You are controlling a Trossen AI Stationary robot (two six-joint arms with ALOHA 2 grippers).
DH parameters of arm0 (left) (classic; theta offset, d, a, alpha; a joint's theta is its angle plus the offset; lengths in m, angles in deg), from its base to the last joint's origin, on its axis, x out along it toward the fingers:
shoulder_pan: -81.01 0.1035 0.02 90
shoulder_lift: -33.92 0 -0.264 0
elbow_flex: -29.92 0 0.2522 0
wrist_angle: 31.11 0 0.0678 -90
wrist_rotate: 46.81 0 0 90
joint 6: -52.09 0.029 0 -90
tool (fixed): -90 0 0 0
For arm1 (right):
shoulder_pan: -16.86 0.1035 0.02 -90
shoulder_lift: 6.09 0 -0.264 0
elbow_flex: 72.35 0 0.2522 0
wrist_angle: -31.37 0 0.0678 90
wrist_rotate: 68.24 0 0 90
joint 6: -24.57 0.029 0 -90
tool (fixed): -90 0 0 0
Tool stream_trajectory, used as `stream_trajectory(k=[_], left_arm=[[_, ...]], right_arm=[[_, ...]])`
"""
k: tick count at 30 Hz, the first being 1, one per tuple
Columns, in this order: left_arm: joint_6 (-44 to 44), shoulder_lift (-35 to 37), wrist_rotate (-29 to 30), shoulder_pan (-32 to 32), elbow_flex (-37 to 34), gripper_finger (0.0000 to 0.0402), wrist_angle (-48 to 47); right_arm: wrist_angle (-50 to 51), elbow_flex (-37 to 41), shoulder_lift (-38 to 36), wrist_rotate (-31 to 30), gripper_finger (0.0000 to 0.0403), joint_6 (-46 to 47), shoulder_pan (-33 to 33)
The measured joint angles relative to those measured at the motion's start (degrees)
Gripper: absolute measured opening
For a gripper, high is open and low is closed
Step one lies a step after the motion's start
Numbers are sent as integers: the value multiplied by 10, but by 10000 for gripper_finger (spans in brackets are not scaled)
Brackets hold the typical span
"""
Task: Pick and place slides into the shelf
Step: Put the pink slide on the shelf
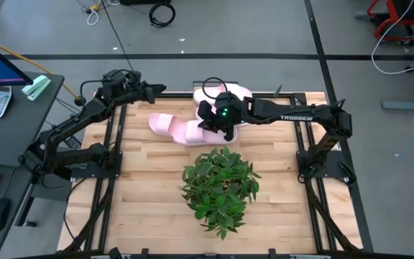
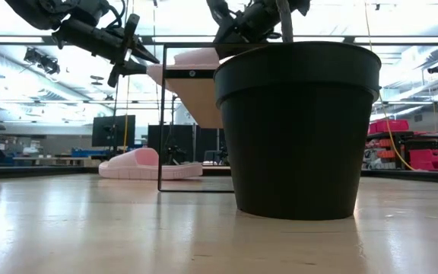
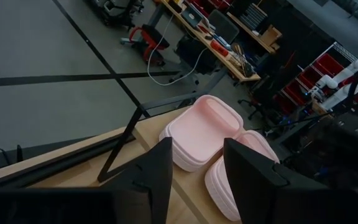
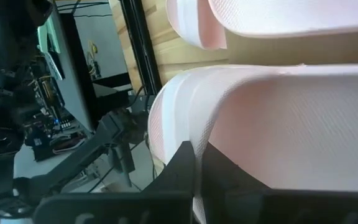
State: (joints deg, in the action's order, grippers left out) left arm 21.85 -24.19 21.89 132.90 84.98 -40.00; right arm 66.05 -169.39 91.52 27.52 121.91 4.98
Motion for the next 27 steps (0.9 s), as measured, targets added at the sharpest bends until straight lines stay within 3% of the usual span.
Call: stream_trajectory(k=[7,27], left_arm=[[0,0,0,0,0,138,-4],[14,0,0,0,0,138,-9]], right_arm=[[-49,1,32,19,9,-1,2],[18,1,11,-7,9,-18,0]])
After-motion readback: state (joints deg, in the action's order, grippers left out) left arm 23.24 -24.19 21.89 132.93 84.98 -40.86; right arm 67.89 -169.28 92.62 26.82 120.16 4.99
